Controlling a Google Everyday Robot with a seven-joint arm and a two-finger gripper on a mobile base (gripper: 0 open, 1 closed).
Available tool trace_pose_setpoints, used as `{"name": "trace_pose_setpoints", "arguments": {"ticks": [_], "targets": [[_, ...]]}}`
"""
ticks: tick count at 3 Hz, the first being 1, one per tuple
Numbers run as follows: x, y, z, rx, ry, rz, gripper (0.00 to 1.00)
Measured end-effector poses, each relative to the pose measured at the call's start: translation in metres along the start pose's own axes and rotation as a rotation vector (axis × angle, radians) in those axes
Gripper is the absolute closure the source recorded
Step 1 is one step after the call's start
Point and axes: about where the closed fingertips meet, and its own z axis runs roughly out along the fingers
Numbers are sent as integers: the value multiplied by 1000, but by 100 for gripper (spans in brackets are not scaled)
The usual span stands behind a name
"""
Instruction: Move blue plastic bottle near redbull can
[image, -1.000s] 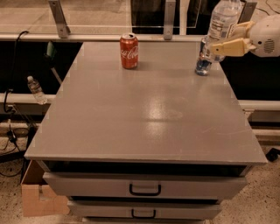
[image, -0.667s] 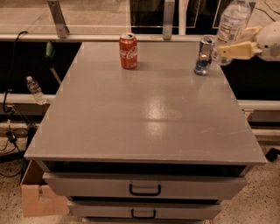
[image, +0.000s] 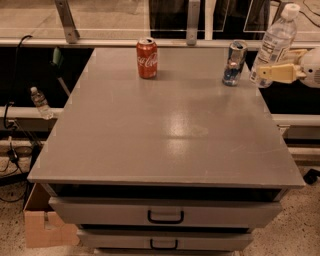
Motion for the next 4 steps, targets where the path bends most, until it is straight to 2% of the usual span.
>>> {"name": "trace_pose_setpoints", "arguments": {"ticks": [3, 4], "targets": [[35, -39, 12, -41, 18, 71, 100], [43, -48, 21, -51, 11, 84, 84]]}}
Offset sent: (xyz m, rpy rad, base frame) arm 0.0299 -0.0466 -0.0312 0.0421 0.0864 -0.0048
